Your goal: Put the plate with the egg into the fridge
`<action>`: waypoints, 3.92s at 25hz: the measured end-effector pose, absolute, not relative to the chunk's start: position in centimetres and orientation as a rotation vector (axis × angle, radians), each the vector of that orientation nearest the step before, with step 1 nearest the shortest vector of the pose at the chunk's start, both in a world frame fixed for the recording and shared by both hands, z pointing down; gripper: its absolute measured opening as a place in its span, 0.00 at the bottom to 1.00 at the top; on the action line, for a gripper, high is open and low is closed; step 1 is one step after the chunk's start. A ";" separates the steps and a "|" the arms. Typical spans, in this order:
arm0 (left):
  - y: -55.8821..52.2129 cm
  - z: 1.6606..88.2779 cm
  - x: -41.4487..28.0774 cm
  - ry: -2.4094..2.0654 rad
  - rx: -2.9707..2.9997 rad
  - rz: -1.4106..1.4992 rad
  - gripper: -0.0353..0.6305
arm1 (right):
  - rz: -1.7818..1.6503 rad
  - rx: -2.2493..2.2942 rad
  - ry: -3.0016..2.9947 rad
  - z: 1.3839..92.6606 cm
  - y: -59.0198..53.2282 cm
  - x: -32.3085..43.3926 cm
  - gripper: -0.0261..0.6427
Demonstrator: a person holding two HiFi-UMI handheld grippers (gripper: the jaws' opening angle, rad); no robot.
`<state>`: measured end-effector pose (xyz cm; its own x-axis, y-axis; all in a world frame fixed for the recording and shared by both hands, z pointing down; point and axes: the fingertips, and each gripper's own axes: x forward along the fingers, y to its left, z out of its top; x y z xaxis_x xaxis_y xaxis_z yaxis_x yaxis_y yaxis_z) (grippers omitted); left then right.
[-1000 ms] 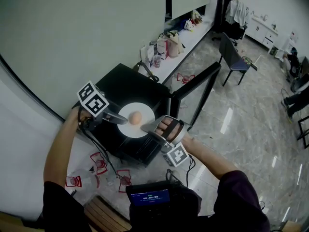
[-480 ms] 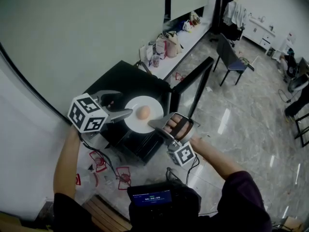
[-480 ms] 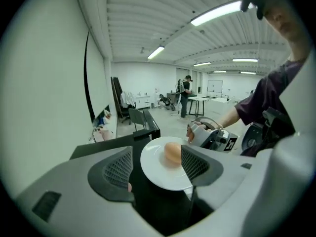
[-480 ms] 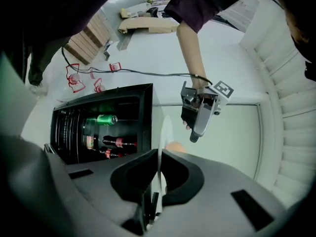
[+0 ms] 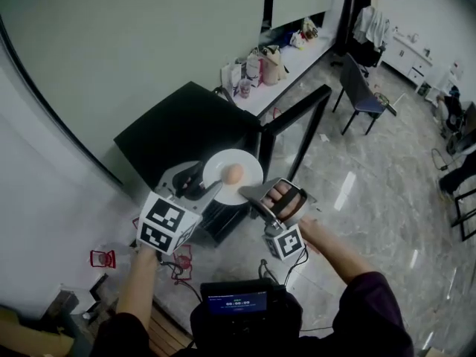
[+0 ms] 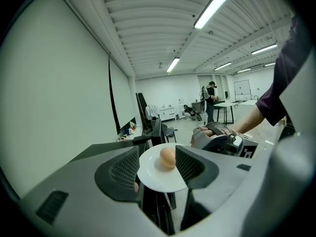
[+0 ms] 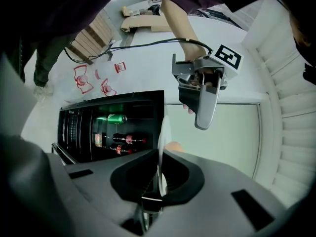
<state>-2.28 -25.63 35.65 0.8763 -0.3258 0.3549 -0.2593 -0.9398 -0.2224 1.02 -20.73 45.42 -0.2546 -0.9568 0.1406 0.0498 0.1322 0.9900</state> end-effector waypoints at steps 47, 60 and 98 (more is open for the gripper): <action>-24.6 82.8 -5.2 1.552 -2.907 -0.541 0.07 | -1.396 0.506 -1.610 91.4 -26.6 0.2 0.08; -27.7 88.2 -5.4 1.581 -2.891 -0.501 0.07 | -1.365 0.515 -1.593 98.3 -39.8 -3.6 0.08; -23.5 72.1 -1.3 1.369 -3.028 -0.495 0.07 | -0.190 1.048 -2.242 77.8 -22.7 3.9 0.35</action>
